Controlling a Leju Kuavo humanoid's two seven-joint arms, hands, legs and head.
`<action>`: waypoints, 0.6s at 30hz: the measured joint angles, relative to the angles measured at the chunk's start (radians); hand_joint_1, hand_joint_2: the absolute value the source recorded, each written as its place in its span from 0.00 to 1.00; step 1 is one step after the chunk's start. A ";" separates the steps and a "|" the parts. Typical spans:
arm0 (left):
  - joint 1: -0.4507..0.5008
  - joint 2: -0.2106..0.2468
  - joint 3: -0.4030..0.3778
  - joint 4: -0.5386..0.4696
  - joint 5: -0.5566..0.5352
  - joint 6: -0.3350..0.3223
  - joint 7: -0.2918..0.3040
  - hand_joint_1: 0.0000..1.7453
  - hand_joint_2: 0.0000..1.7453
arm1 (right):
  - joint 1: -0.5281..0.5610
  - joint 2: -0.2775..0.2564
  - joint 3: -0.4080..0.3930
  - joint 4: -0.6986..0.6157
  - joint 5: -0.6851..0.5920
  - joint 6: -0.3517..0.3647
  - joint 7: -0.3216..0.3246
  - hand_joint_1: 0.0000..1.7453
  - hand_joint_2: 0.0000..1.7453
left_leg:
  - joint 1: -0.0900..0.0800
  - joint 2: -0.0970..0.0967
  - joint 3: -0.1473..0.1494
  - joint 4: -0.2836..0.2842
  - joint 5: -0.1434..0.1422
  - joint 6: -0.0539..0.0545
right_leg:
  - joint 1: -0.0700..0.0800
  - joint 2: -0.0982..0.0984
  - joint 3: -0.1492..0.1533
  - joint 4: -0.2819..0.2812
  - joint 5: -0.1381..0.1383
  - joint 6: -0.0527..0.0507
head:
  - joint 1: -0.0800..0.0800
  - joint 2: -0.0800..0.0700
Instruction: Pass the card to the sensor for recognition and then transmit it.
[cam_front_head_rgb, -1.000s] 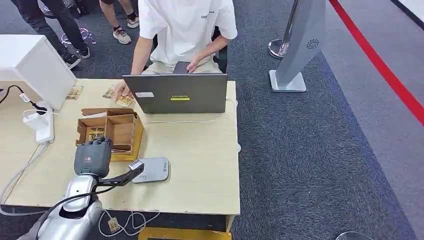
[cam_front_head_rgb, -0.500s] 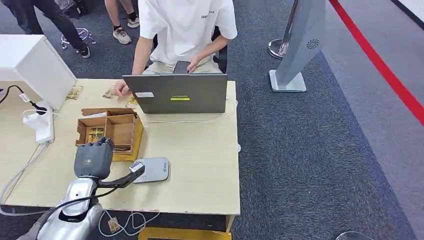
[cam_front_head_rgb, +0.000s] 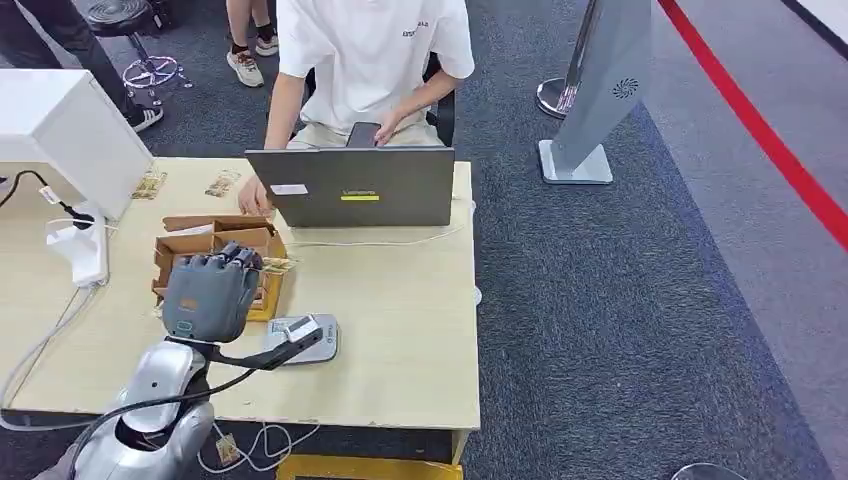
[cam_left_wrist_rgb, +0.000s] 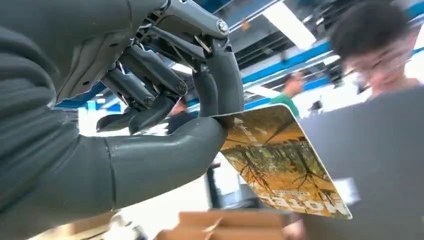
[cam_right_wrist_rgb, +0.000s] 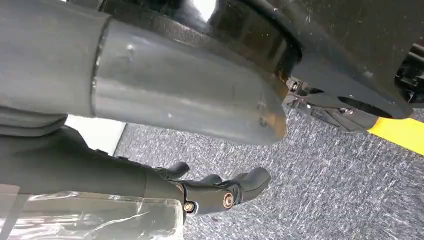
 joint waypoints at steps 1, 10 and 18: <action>-0.022 0.008 -0.018 -0.017 0.019 -0.020 0.000 1.00 1.00 | 0.000 0.000 -0.004 0.000 0.001 0.000 -0.004 0.00 0.00 | 0.000 0.000 0.000 0.000 0.000 0.000 | 0.000 0.000 -0.001 0.000 0.000 0.000 | 0.000 0.000; -0.355 0.024 -0.036 0.106 -0.129 0.196 0.040 1.00 1.00 | -0.026 0.000 0.001 0.000 0.070 0.029 0.007 0.00 0.00 | 0.000 0.000 -0.001 0.000 0.003 -0.001 | 0.000 0.000 0.001 0.001 0.004 -0.001 | 0.000 0.000; -0.479 0.071 -0.017 0.338 -0.151 0.284 0.069 1.00 1.00 | -0.042 0.000 0.017 0.000 0.078 0.044 0.011 0.00 0.00 | 0.000 0.000 -0.002 0.000 0.004 0.000 | 0.000 0.000 0.000 0.001 0.004 -0.001 | 0.000 0.000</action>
